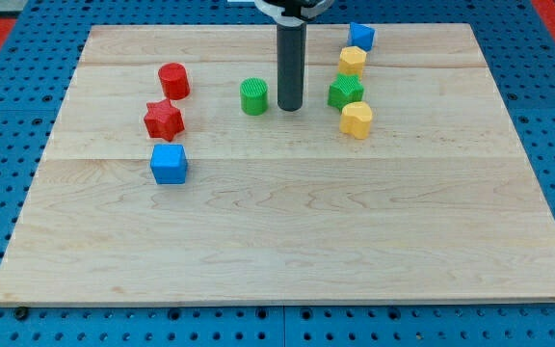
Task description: Move the blue triangle closer to the yellow hexagon
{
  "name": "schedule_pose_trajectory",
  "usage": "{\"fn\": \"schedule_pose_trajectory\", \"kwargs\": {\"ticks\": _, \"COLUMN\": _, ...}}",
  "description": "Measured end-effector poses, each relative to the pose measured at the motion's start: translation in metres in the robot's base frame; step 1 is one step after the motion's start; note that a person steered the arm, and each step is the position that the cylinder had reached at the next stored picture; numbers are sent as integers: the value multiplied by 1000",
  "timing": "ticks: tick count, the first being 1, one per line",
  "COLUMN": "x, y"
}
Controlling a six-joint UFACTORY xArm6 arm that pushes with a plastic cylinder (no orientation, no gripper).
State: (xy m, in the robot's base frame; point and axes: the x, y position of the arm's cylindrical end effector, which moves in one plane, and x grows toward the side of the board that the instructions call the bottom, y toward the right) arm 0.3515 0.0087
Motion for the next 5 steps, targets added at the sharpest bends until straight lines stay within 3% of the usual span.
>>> {"fn": "schedule_pose_trajectory", "kwargs": {"ticks": 2, "x": -9, "y": -19}}
{"fn": "schedule_pose_trajectory", "kwargs": {"ticks": 4, "x": -122, "y": -4}}
{"fn": "schedule_pose_trajectory", "kwargs": {"ticks": 5, "x": -158, "y": 44}}
